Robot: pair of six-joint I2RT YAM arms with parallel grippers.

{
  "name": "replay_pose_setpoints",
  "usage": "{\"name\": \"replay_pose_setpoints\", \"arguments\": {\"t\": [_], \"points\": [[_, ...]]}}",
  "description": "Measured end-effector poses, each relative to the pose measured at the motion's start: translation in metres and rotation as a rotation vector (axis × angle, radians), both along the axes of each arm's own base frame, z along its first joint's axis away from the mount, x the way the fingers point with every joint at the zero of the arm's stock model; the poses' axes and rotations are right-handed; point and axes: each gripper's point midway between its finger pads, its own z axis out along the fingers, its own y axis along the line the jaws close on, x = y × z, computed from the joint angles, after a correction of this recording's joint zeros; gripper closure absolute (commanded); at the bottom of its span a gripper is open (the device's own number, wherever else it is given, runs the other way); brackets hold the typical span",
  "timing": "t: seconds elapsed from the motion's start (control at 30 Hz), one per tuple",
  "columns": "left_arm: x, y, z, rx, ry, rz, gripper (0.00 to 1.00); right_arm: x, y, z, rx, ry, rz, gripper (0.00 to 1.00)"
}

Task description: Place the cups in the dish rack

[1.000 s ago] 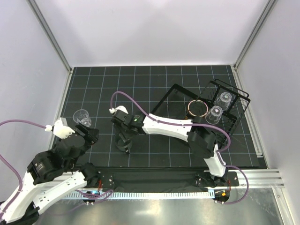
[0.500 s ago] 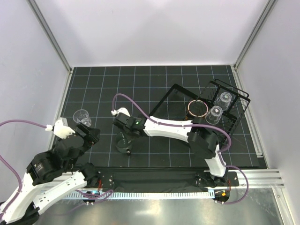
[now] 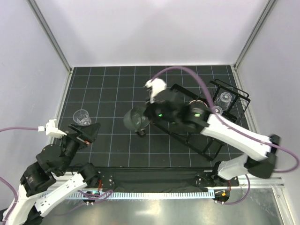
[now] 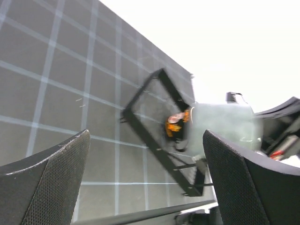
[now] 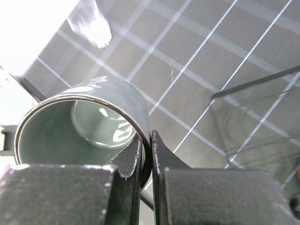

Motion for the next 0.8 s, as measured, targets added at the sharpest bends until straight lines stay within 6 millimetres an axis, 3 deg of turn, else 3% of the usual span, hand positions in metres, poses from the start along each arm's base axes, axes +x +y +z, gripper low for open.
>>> {"name": "replay_pose_setpoints", "arguments": {"t": [0.1, 0.2, 0.27, 0.37, 0.6, 0.8], "points": [[0.005, -0.018, 0.012, -0.007, -0.042, -0.057, 0.02, 0.001, -0.042, 0.050, 0.118, -0.061, -0.041, 0.96], [0.015, -0.048, 0.017, 0.026, -0.044, -0.140, 0.03, 0.001, -0.085, 0.082, 0.194, -0.099, -0.085, 0.96], [0.024, -0.078, 0.016, 0.061, -0.031, -0.221, 0.05, 0.002, -0.107, 0.093, 0.234, -0.116, -0.109, 0.96], [0.032, -0.124, 0.011, 0.094, -0.018, -0.365, 0.07, -0.003, -0.135, 0.093, 0.274, -0.115, -0.138, 0.96], [0.024, -0.209, 0.019, -0.019, -0.081, -0.705, 0.13, -0.037, -0.141, 0.077, 0.392, -0.062, -0.057, 0.96], [0.007, -0.240, 0.019, -0.177, -0.112, -0.860, 0.17, -0.048, -0.149, 0.081, 0.458, -0.093, -0.055, 0.96]]}}
